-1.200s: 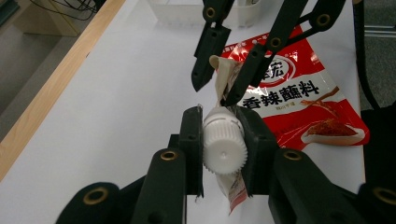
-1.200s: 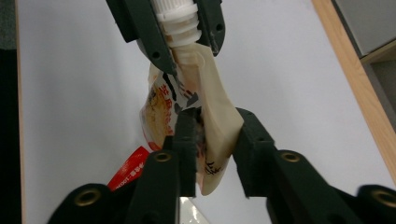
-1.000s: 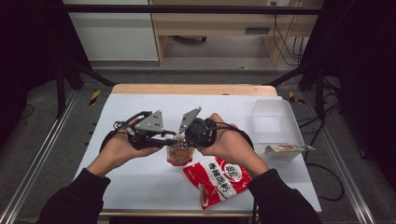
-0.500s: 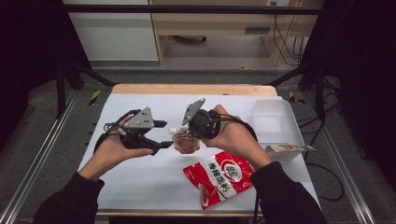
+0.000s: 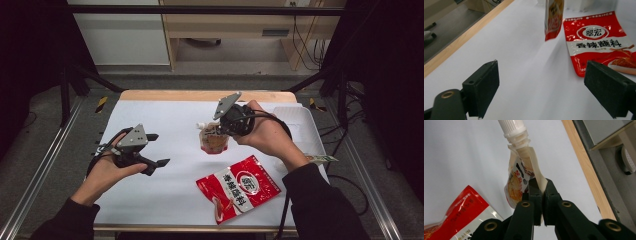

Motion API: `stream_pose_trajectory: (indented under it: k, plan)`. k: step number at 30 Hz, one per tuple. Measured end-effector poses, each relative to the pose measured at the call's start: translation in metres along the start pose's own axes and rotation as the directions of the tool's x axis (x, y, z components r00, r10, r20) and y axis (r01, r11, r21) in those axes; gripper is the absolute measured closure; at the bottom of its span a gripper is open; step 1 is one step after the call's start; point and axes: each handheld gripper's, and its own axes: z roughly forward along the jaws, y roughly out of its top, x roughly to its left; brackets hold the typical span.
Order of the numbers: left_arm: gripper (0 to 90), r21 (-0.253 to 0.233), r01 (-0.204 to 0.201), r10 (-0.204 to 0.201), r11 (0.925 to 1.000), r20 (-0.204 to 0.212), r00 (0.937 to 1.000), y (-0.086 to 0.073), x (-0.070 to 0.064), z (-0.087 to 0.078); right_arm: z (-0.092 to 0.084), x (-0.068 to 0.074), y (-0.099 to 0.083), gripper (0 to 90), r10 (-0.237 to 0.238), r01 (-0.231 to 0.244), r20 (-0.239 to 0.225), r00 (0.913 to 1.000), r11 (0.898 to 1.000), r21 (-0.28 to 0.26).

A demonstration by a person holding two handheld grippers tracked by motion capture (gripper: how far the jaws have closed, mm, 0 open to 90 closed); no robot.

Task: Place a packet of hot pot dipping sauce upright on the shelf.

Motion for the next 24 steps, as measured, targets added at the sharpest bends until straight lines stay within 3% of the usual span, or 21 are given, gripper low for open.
stream_pose_trajectory:
  k: [6, 8, 9, 13, 18, 20, 24]
  plan:
    - [10.7, -0.001, 0.046, -0.046, 0.9990, -0.034, 0.9984, -0.028, 0.001, -0.001, -0.013, -0.010, -0.006, 87.6, 0.000, 0.000, 0.025, 0.9997, 1.000, -0.007]
    - [10.2, 0.011, 0.065, -0.065, 0.9978, -0.050, 0.9967, -0.047, -0.001, 0.001, -0.022, -0.017, -0.012, 87.6, 0.009, -0.008, 0.047, 0.9989, 1.000, -0.016]
    - [10.1, 0.011, 0.065, -0.065, 0.9978, -0.050, 0.9967, -0.047, -0.001, 0.001, -0.022, -0.017, -0.012, 87.6, 0.009, -0.008, 0.047, 0.9989, 1.000, -0.016]
    - [10.0, 0.027, 0.105, -0.102, 0.9941, -0.099, 0.9899, -0.077, -0.002, 0.007, -0.035, -0.028, -0.027, 87.6, 0.043, -0.041, 0.081, 0.9958, 0.999, -0.029]
    - [10.0, 0.034, 0.113, -0.108, 0.9930, -0.135, 0.9849, -0.087, 0.001, 0.004, -0.041, -0.036, -0.038, 87.6, 0.063, -0.061, 0.104, 0.9926, 0.998, -0.024]
    - [10.0, -0.006, 0.133, -0.132, 0.9911, -0.164, 0.9776, -0.091, 0.003, -0.003, -0.047, -0.041, -0.044, 87.5, 0.072, -0.070, 0.123, 0.9898, 0.997, -0.020]
    - [9.7, -0.017, 0.154, -0.155, 0.9879, -0.182, 0.9711, -0.101, 0.002, -0.008, -0.056, -0.048, -0.052, 87.6, 0.090, -0.088, 0.143, 0.9856, 0.996, -0.022]
